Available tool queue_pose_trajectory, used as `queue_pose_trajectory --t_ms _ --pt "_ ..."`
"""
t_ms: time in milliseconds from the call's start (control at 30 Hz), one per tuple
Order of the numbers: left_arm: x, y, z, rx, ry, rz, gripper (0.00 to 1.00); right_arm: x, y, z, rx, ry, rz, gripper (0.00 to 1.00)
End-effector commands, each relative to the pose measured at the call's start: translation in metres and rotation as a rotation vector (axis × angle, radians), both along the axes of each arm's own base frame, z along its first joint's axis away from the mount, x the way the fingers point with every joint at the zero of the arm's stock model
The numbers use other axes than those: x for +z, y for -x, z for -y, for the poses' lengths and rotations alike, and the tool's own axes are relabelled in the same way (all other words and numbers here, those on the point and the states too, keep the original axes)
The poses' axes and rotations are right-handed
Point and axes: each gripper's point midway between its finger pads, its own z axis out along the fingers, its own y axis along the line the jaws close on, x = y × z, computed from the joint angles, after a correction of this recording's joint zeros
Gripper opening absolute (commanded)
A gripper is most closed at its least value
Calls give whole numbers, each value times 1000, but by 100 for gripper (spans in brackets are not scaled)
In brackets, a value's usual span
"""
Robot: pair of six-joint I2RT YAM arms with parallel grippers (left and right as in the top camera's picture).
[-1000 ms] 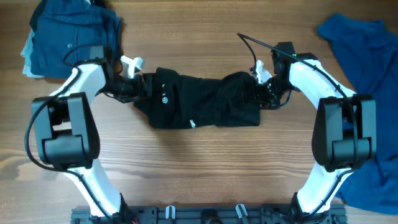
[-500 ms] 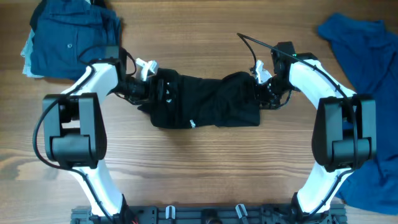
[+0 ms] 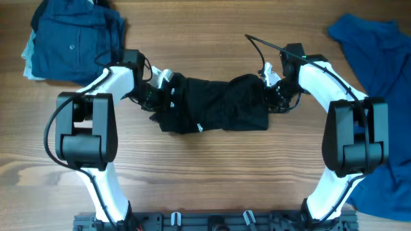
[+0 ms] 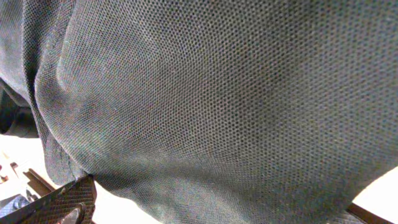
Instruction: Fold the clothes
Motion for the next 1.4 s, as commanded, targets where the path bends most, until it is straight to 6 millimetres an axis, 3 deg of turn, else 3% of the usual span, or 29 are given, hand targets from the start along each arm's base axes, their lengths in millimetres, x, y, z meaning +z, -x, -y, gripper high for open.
queue_pose_trajectory --t_ms 0,167,267,467,567,733,833,1167,1200,1233,1300,1367 --pt "-11 -11 -34 68 -230 -39 4 -6 4 -3 23 -1 -15 100" --pt "22 -38 -82 169 -350 -33 4 -6 5 -2 22 0 -20 100" --pt "42 -43 -115 249 -412 -63 4 -6 3 -3 5 2 -20 100" --pt "58 -41 -129 282 -501 -94 4 -6 0 -3 -1 0 -12 100" --pt "74 -44 -116 258 -506 -68 4 -9 -2 1 -31 28 -17 100" --pt "100 -51 -82 181 -580 20 7 -24 -2 31 -101 226 -45 100" --pt "102 -44 -44 92 -593 45 9 -25 -1 34 -113 248 -53 100" --pt "102 -24 20 0 -723 127 11 -26 -1 34 -112 248 -52 100" --pt "102 -23 27 -13 -719 138 18 -26 -1 34 -112 248 -52 100" --pt "102 -21 35 -28 -714 152 31 -26 -1 34 -110 248 -52 100" --pt "102 -19 48 -50 -705 174 35 -25 -1 34 -109 247 -51 100" --pt "102 -17 60 -72 -696 196 60 -25 0 34 -108 247 -52 100"
